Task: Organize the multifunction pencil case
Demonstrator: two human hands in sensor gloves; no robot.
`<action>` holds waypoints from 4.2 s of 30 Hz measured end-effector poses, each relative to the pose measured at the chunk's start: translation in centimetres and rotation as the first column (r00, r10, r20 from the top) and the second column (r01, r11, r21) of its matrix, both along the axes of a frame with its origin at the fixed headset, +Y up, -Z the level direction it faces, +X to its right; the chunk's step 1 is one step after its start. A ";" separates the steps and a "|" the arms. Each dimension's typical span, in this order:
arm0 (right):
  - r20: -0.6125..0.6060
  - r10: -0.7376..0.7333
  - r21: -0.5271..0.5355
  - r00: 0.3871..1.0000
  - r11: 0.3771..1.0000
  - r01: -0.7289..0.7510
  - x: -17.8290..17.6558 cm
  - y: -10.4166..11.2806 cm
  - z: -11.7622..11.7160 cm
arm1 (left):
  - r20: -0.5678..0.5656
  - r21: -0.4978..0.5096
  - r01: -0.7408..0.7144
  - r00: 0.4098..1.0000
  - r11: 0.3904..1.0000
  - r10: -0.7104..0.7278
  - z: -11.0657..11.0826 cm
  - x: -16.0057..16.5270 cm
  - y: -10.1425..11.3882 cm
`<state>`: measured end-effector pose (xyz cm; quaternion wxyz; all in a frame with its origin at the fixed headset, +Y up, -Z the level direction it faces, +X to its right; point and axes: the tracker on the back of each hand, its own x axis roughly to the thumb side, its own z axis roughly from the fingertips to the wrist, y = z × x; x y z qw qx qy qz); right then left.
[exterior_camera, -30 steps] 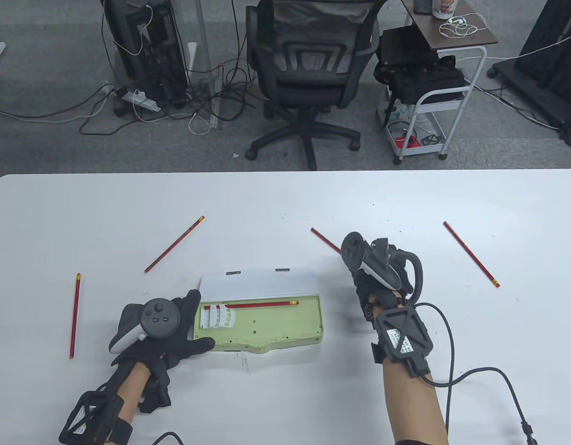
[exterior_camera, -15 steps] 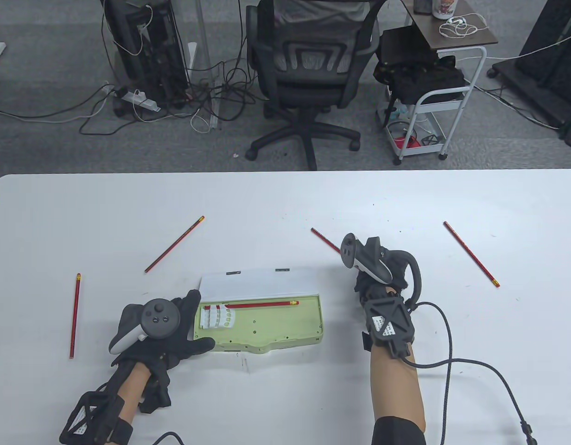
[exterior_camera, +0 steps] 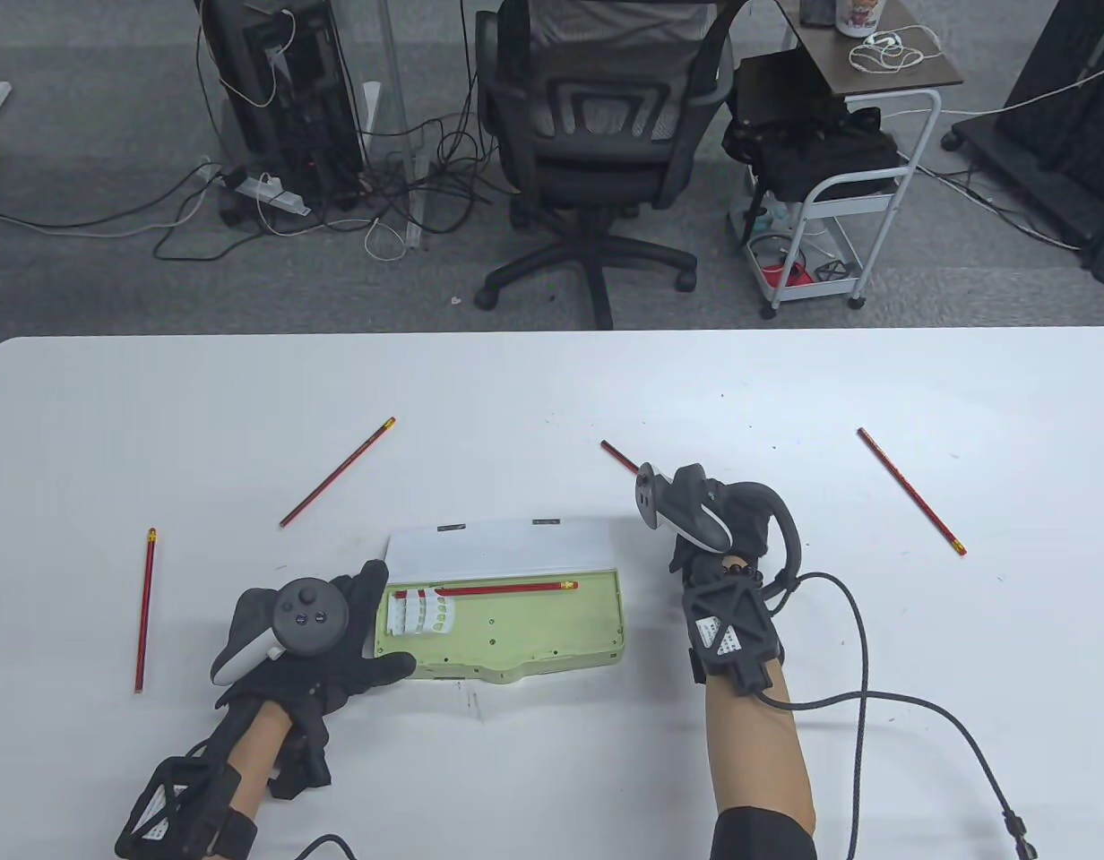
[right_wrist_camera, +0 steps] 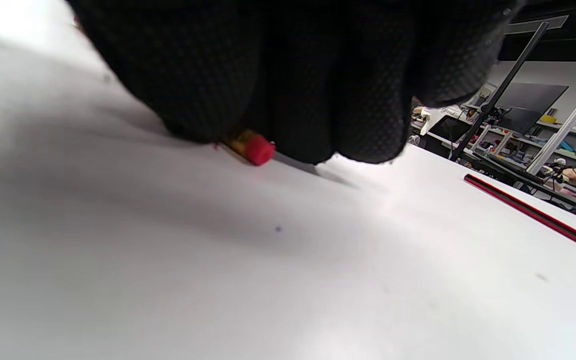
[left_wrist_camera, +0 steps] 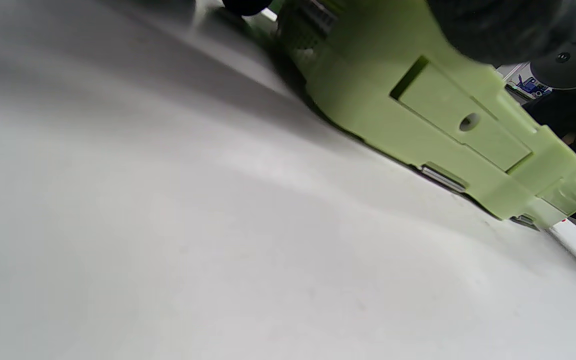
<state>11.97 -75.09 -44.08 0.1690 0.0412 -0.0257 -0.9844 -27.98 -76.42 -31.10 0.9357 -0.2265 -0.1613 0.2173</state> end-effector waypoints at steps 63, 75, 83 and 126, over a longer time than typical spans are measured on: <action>-0.338 -0.322 0.093 0.885 0.924 0.372 -3.8 4.4 12.7 | 0.005 0.001 -0.003 1.000 1.000 0.003 0.0 0.1 -0.1; -0.410 -0.260 0.078 0.874 0.945 0.318 -6.0 3.5 13.2 | 0.007 -0.002 -0.005 1.000 1.000 0.005 0.1 0.0 -0.1; -0.427 -0.235 0.078 0.874 0.953 0.294 -6.8 3.0 13.0 | 0.006 -0.002 -0.004 1.000 1.000 0.004 0.1 0.0 -0.1; -0.502 -0.220 0.186 0.836 0.917 0.353 -7.7 3.6 13.0 | 0.006 -0.002 -0.003 1.000 1.000 0.003 0.1 0.0 -0.1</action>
